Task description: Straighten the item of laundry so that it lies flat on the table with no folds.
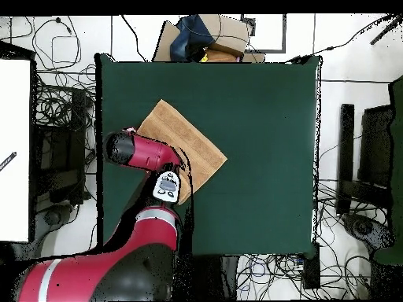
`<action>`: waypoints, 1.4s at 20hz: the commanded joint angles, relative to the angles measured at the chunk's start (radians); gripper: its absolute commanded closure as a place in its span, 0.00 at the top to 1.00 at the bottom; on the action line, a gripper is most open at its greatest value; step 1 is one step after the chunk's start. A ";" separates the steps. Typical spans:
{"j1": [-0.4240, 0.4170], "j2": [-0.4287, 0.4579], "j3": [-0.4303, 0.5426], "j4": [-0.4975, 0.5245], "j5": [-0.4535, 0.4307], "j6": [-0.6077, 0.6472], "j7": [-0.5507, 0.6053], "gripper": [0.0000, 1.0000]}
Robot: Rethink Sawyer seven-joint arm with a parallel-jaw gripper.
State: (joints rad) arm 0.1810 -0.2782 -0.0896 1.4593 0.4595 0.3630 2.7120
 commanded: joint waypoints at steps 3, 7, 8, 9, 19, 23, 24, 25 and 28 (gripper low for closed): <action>-0.056 0.081 0.094 0.066 -0.026 -0.090 0.065 1.00; -0.073 0.021 0.101 0.098 -0.018 -0.051 0.064 1.00; -0.085 -0.003 0.107 0.117 -0.019 -0.039 0.058 1.00; -0.100 -0.034 0.115 0.144 -0.020 -0.029 0.051 1.00; -0.366 -0.373 0.200 0.402 -0.101 0.185 -0.138 1.00; -0.465 -0.360 0.221 0.412 -0.191 0.179 -0.208 1.00; -0.479 -0.333 0.216 0.396 -0.226 0.167 -0.226 1.00; -0.494 -0.305 0.210 0.380 -0.262 0.155 -0.244 1.00; -0.478 -0.181 0.163 0.305 -0.383 0.071 -0.217 1.00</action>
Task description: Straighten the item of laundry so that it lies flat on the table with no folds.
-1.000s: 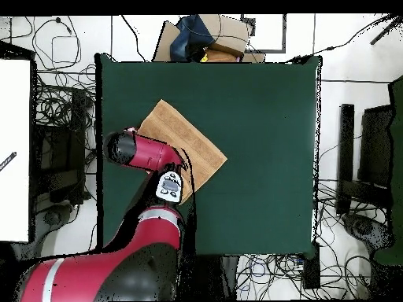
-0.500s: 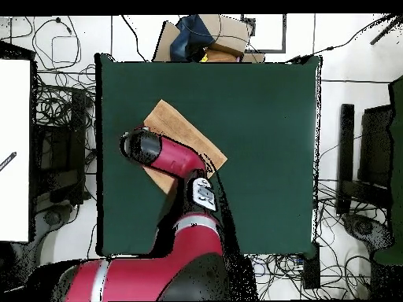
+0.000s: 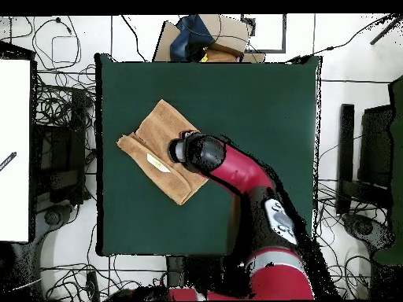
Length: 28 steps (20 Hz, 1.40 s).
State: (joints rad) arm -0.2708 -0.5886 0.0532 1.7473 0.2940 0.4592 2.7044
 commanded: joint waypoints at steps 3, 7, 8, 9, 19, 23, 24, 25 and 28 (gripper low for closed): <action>-0.005 0.285 0.008 -0.056 -0.299 -0.159 -0.152 1.00; 0.068 0.441 -0.049 -0.179 -0.356 -0.227 -0.047 1.00; 0.086 0.477 -0.068 -0.211 -0.358 -0.236 -0.026 1.00; 0.104 0.514 -0.087 -0.242 -0.360 -0.246 -0.005 1.00; 0.175 0.738 -0.200 -0.433 -0.355 -0.371 0.052 1.00; 0.133 0.763 -0.189 -0.452 -0.396 -0.402 0.009 1.00; 0.111 0.765 -0.179 -0.454 -0.419 -0.406 -0.017 1.00; 0.090 0.766 -0.168 -0.458 -0.447 -0.409 -0.046 1.00; 0.033 0.772 -0.141 -0.472 -0.529 -0.426 -0.117 1.00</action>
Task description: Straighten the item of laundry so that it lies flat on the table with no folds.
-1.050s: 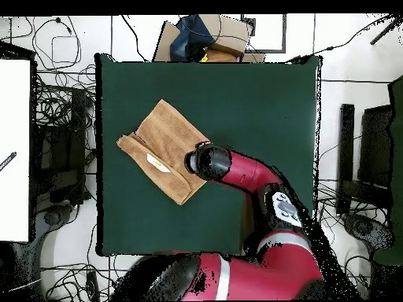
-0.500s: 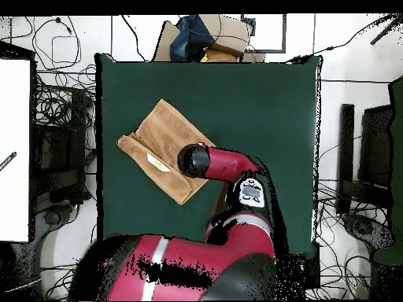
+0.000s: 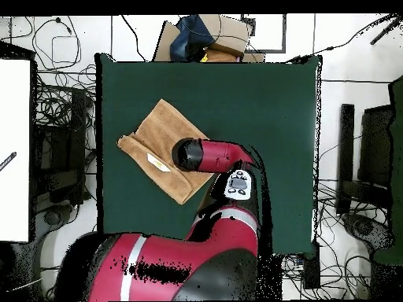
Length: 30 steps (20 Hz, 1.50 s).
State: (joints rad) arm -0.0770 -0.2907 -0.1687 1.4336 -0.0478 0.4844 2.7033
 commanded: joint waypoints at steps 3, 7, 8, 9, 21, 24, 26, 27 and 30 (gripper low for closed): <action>-0.212 0.486 0.107 -0.181 -0.275 -0.477 -0.166 1.00; -0.266 0.492 0.145 -0.204 -0.374 -0.498 -0.205 1.00; -0.272 0.492 0.150 -0.207 -0.393 -0.505 -0.210 1.00; -0.287 0.492 0.162 -0.209 -0.409 -0.507 -0.221 1.00; -0.413 0.472 0.267 -0.191 -0.511 -0.484 -0.394 1.00; -0.445 0.472 0.292 -0.190 -0.534 -0.479 -0.434 1.00; -0.466 0.473 0.309 -0.191 -0.551 -0.475 -0.459 1.00; -0.477 0.474 0.318 -0.192 -0.561 -0.472 -0.472 1.00; -0.521 0.472 0.354 -0.193 -0.598 -0.448 -0.519 1.00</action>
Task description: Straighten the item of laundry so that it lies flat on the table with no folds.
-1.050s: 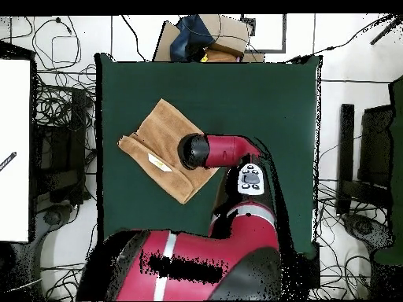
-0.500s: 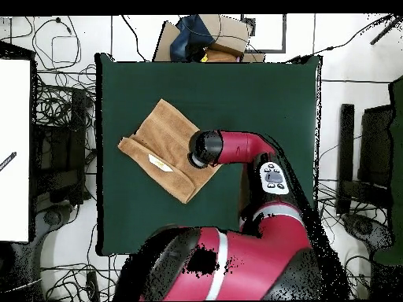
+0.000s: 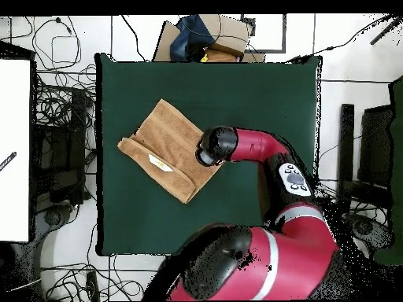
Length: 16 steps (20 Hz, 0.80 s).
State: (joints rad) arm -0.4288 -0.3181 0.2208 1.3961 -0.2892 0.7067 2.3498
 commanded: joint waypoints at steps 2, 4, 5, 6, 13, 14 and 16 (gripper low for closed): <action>-0.191 0.498 -0.018 -0.157 -0.387 -0.655 -0.181 1.00; -0.209 0.495 -0.004 -0.161 -0.418 -0.641 -0.189 1.00; -0.220 0.493 0.005 -0.162 -0.433 -0.632 -0.197 1.00; -0.230 0.491 0.014 -0.163 -0.449 -0.620 -0.207 1.00; -0.266 0.468 0.053 -0.163 -0.574 -0.576 -0.230 1.00; -0.259 0.462 0.048 -0.161 -0.593 -0.579 -0.217 1.00; -0.260 0.454 0.055 -0.150 -0.624 -0.579 -0.213 1.00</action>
State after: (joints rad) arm -0.6230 -0.2867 0.4575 1.3982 -0.4372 0.8200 2.3504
